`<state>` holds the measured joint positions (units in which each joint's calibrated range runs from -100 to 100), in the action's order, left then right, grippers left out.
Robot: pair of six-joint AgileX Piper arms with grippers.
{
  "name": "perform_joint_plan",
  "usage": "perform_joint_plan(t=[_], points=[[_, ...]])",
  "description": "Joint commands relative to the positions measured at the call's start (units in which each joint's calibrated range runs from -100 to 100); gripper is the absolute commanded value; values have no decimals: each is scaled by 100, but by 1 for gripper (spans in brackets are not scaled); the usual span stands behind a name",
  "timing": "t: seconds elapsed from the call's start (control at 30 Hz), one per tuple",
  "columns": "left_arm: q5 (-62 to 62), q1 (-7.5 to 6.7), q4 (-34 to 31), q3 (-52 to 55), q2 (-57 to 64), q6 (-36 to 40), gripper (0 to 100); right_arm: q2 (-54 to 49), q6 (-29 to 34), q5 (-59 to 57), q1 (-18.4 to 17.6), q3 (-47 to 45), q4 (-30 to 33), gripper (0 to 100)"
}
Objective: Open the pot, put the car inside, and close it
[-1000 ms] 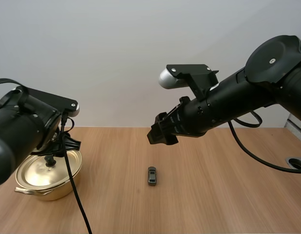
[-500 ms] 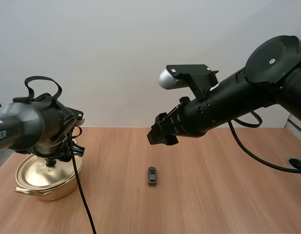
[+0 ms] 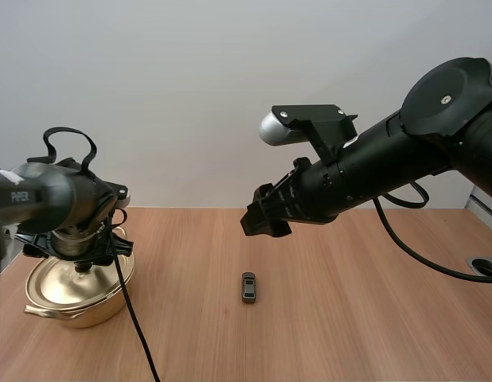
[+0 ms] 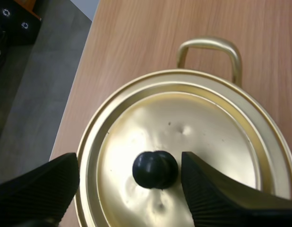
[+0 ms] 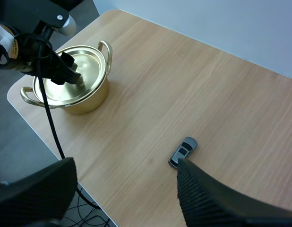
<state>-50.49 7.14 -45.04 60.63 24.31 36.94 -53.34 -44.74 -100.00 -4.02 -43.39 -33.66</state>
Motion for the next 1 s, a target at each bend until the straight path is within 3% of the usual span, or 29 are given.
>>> perform_joint_plan(t=[0.0, 0.27, 0.53, 0.73, 0.77, 0.83, 0.9, 0.93, 0.97], points=[[276, 87, 2, -5, -9, -138, 100, -2, -6, 0, -3, -1, 7, 100], [412, 103, 46, -5, -9, -404, 100, -2, -6, 0, -3, -1, -147, 100], [450, 103, 1542, -5, -163, -1551, 100, -2, -6, 0, -3, -1, -302, 100], [417, 103, 1610, -5, -232, -1614, 100, -2, -6, 0, -3, -1, -292, 100], [399, 103, 1610, -5, -232, -1614, 94, -2, -6, 0, -3, -1, -292, 100], [316, 103, 1598, -5, -232, -1426, 57, -2, -6, 0, -3, -1, -292, 100], [233, 103, 1490, -5, -232, -1116, 7, -2, -6, 0, -3, -1, -292, 100], [217, 103, 1396, -5, -232, -961, 0, -2, -6, 0, -3, -1, -292, 100], [217, 103, 1336, -5, -232, -886, 0, -2, -6, 0, -3, -1, -292, 100]])
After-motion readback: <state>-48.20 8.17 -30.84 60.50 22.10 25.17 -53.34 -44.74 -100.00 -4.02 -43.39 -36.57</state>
